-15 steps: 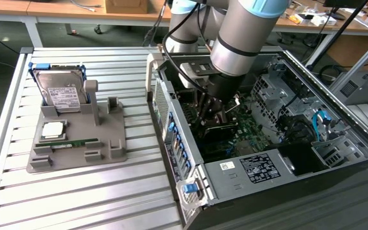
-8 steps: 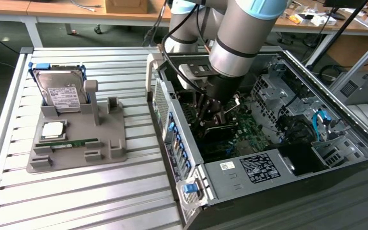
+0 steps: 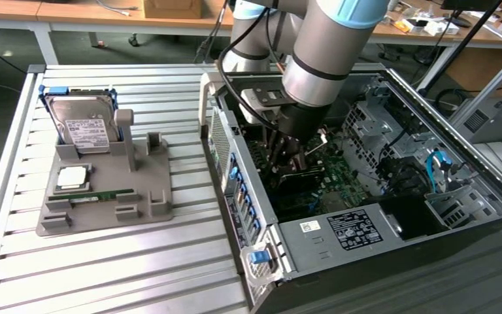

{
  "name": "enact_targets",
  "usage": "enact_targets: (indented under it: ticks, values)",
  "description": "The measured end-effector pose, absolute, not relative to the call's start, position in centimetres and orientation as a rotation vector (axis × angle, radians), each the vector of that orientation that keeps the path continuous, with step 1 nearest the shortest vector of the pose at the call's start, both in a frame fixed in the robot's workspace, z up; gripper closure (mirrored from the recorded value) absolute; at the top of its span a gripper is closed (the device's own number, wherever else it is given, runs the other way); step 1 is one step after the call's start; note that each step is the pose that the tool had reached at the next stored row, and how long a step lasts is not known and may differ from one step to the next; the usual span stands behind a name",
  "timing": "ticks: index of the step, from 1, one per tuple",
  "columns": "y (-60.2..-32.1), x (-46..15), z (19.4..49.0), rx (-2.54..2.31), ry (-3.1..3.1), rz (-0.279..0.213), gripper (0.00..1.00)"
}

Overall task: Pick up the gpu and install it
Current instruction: 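Press down on the gpu until it lock into place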

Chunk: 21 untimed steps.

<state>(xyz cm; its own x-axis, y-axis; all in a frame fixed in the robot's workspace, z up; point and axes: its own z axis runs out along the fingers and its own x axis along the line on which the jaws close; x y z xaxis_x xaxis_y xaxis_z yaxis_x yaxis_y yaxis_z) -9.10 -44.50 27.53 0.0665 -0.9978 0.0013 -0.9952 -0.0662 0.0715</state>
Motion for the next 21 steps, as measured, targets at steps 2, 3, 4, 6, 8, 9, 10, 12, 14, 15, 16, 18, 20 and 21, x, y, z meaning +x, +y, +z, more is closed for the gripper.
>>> enact_targets:
  ticks: [2, 3, 4, 6, 8, 9, 10, 12, 14, 15, 16, 18, 20, 21]
  values:
    - [-44.52, -9.18, 27.48, 2.255, -2.109, -0.074, 0.87]
    - [-44.53, -9.20, 27.45, 2.255, -2.110, -0.074, 0.87]
    - [-44.54, -9.23, 27.43, 2.255, -2.109, -0.074, 0.87]
    - [-44.55, -9.29, 27.36, 2.255, -2.110, -0.074, 0.87]
    - [-44.56, -9.34, 27.31, 2.255, -2.110, -0.074, 0.87]
    - [-44.57, -9.37, 27.29, 2.255, -2.109, -0.074, 0.87]
    - [-44.59, -9.39, 27.27, 2.254, -2.109, -0.074, 0.87]
    - [-44.63, -9.47, 27.21, 2.255, -2.110, -0.074, 0.87]
    - [-44.67, -9.51, 27.18, 2.255, -2.110, -0.074, 0.87]
    - [-44.70, -9.54, 27.18, 2.255, -2.110, -0.074, 0.87]
    - [-44.73, -9.56, 27.17, 2.255, -2.110, -0.074, 0.87]
    - [-44.79, -9.57, 27.18, 2.255, -2.110, -0.075, 0.87]
    - [-44.80, -9.57, 27.17, 2.255, -2.110, -0.075, 0.87]
    - [-44.80, -9.57, 27.18, 2.255, -2.110, -0.075, 0.87]
